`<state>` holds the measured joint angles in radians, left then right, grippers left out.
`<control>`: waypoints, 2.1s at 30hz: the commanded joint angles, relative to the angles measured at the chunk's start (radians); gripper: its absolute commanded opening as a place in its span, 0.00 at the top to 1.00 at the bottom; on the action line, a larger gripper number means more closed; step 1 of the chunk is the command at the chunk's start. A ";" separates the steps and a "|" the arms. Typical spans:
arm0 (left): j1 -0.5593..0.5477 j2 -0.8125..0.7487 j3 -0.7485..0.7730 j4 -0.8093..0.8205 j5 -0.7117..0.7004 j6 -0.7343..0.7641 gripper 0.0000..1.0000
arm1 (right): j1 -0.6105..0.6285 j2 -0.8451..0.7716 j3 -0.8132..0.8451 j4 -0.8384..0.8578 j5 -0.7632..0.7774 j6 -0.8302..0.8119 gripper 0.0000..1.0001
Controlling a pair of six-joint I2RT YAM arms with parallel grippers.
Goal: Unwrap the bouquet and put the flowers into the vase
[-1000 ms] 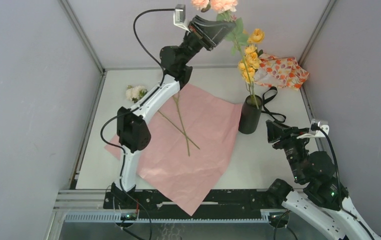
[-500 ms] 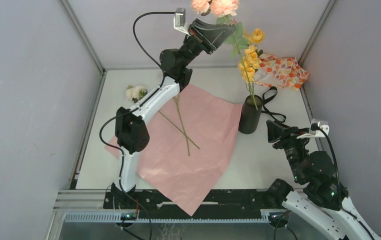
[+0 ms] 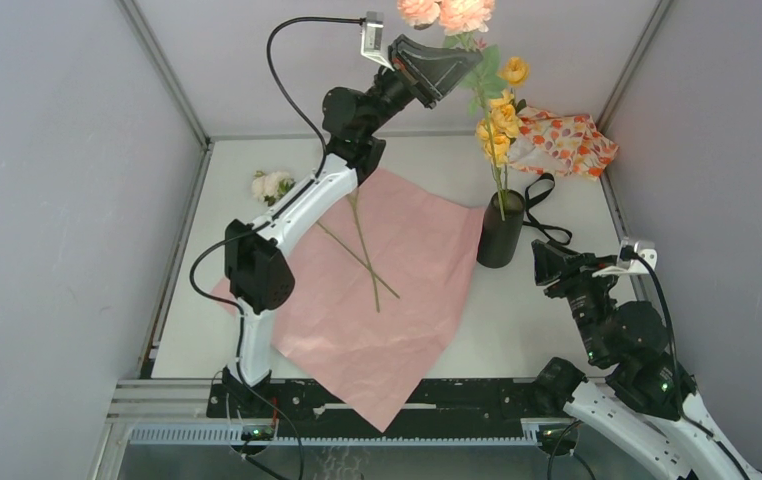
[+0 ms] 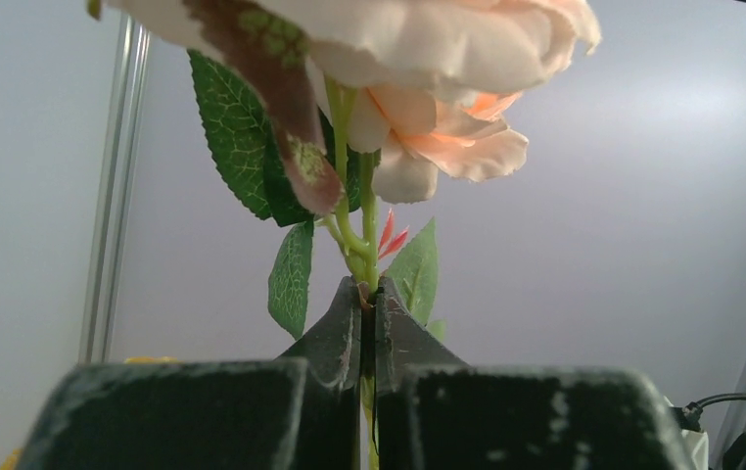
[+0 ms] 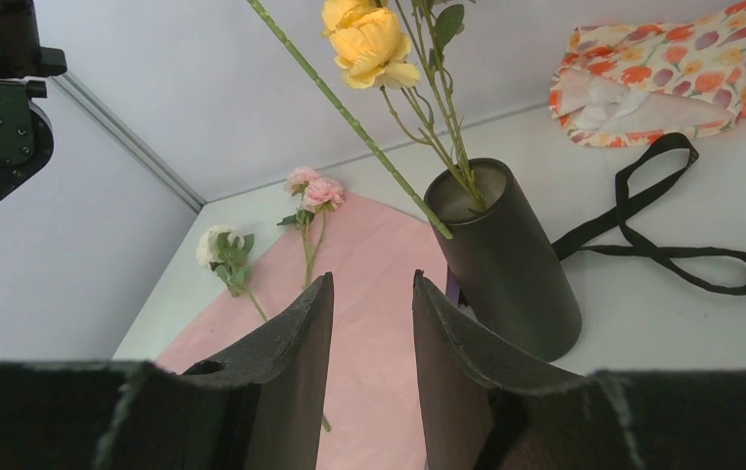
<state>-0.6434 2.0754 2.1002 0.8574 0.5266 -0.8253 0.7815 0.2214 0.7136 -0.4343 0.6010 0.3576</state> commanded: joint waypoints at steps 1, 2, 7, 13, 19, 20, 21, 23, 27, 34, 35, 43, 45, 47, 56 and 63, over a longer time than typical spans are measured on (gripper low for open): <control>-0.004 -0.051 0.023 0.000 -0.012 0.046 1.00 | 0.006 0.015 0.030 0.009 -0.005 -0.012 0.56; -0.004 -0.052 0.024 0.001 -0.015 0.045 1.00 | 0.006 0.016 0.030 0.011 -0.004 -0.012 0.57; -0.011 -0.076 0.056 0.011 -0.011 0.038 1.00 | 0.006 0.025 0.030 0.017 -0.010 -0.010 0.56; -0.032 -0.124 0.058 -0.028 -0.010 0.128 1.00 | 0.006 0.029 0.030 0.022 -0.013 -0.010 0.56; -0.035 -0.099 0.067 -0.036 -0.014 0.130 1.00 | 0.006 0.032 0.030 0.024 -0.017 -0.008 0.56; -0.035 -0.092 0.073 -0.035 -0.015 0.124 1.00 | 0.006 0.033 0.030 0.025 -0.017 -0.009 0.56; -0.035 -0.086 0.081 -0.036 -0.012 0.120 1.00 | 0.006 0.034 0.030 0.025 -0.017 -0.008 0.56; -0.035 -0.073 0.092 -0.038 -0.010 0.118 1.00 | 0.006 0.034 0.030 0.025 -0.017 -0.010 0.56; -0.036 -0.067 0.076 -0.060 -0.006 0.140 1.00 | 0.005 0.039 0.030 0.023 -0.014 -0.010 0.56; -0.050 -0.082 -0.077 -0.046 -0.030 0.176 1.00 | 0.004 0.042 0.020 0.029 -0.019 -0.005 0.56; -0.053 -0.080 -0.090 -0.047 -0.034 0.176 1.00 | 0.004 0.042 0.018 0.033 -0.020 -0.004 0.56; -0.083 -0.074 -0.155 -0.068 -0.050 0.189 0.89 | 0.004 0.045 0.018 0.035 -0.023 -0.001 0.56; -0.091 -0.083 -0.176 -0.085 -0.064 0.199 0.77 | 0.004 0.045 0.018 0.032 -0.023 0.000 0.56; -0.097 -0.098 -0.199 -0.102 -0.071 0.220 0.65 | 0.005 0.045 0.016 0.029 -0.021 0.000 0.56; -0.110 -0.190 -0.344 -0.138 -0.098 0.286 0.27 | 0.004 0.056 -0.006 0.053 -0.038 0.016 0.55; -0.110 -0.275 -0.459 -0.175 -0.125 0.335 0.20 | 0.005 0.073 -0.006 0.075 -0.057 0.017 0.51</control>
<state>-0.7517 1.9171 1.6794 0.6632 0.4328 -0.5476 0.7815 0.2760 0.7116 -0.4042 0.5667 0.3656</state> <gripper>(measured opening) 0.788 0.478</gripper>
